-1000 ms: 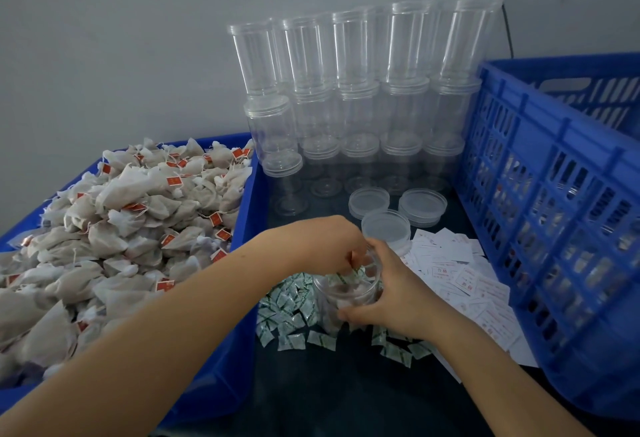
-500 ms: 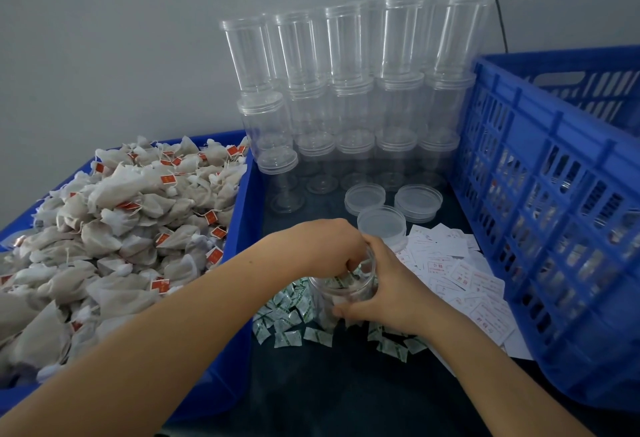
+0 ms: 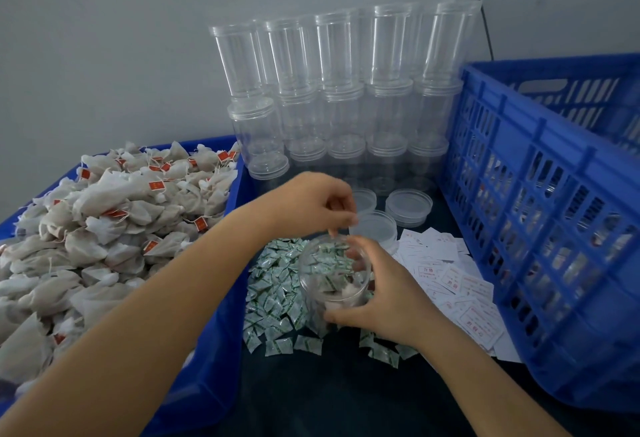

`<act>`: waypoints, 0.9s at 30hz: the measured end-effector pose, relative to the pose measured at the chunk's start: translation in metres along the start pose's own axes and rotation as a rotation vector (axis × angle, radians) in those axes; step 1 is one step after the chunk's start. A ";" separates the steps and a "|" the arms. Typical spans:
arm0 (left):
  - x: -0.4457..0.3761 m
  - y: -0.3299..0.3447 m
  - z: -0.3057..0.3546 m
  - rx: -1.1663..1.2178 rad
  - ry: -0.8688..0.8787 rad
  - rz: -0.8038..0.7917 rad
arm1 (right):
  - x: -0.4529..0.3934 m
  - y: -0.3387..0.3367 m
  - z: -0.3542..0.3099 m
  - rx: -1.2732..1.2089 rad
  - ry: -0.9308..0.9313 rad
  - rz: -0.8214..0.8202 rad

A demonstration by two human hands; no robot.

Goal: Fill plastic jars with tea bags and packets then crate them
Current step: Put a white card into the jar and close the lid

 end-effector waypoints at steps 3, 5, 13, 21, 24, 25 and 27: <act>-0.010 -0.004 -0.011 0.114 -0.057 0.145 | 0.010 -0.018 -0.007 -0.010 0.009 0.081; -0.019 0.003 -0.017 0.070 -0.101 0.125 | 0.019 -0.034 -0.005 -0.028 0.036 0.132; -0.079 0.084 -0.001 -0.135 0.041 -0.169 | 0.066 -0.072 0.029 -0.085 0.136 0.257; -0.117 0.149 0.011 -0.153 0.026 -0.298 | 0.087 -0.068 0.043 -0.064 0.135 0.293; -0.121 0.163 0.008 -0.147 0.007 -0.320 | 0.089 -0.066 0.052 -0.080 0.180 0.290; -0.121 0.166 0.007 -0.144 0.005 -0.313 | 0.089 -0.066 0.055 -0.086 0.196 0.292; -0.122 0.169 0.005 -0.126 0.001 -0.279 | 0.088 -0.066 0.056 -0.089 0.215 0.292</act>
Point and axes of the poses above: each hand's wrist, its own x-axis away from the middle knuckle, its own y-axis out of the palm, z = x × y, the point moved 1 cm from there along -x, towards the middle knuckle, and after that the axes turned 15 degrees about y, right-handed, at the moved point
